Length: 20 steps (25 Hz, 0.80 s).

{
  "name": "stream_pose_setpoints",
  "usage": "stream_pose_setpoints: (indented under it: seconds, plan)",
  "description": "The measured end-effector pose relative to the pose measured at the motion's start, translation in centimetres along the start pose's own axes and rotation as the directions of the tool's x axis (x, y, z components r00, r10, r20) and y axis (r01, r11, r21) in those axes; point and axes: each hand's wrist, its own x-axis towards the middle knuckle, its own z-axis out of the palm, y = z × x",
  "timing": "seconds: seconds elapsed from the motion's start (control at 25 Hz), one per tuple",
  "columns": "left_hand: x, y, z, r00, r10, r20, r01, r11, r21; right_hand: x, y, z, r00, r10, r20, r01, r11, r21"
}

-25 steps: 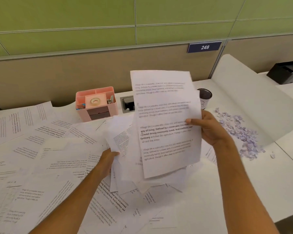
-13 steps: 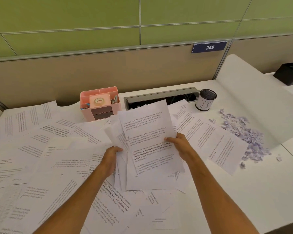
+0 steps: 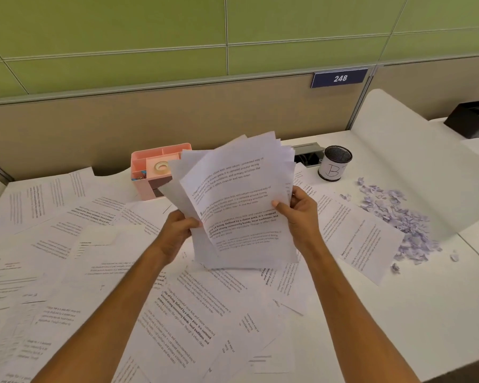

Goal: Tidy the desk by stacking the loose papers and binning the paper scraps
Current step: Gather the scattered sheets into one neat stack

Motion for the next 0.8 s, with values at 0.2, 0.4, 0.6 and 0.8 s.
stream_pose_setpoints:
  seconds: [0.2,0.4,0.6,0.8]
  plan:
    - [0.1,2.1,0.3,0.991,0.093,0.101,-0.105,0.987,0.121,-0.8,0.2,0.7,0.998,-0.061,-0.011,0.061,0.998,0.026]
    - [-0.2,2.5,2.1,0.982,0.081,-0.170,-0.064,0.993,0.104,-1.4,0.8,0.7,0.998,-0.010,0.055,0.012,1.000,-0.029]
    - [-0.3,3.2,2.1,0.969,0.166,-0.185,-0.152,0.985,0.087,-1.1,0.4,0.4,0.998,-0.025,0.049,0.025,0.999,0.020]
    - [0.1,0.6,2.1,0.977,0.037,-0.212,-0.024,0.998,0.063,-1.8,3.4,0.3,0.990,0.129,0.048,-0.125,0.989,-0.084]
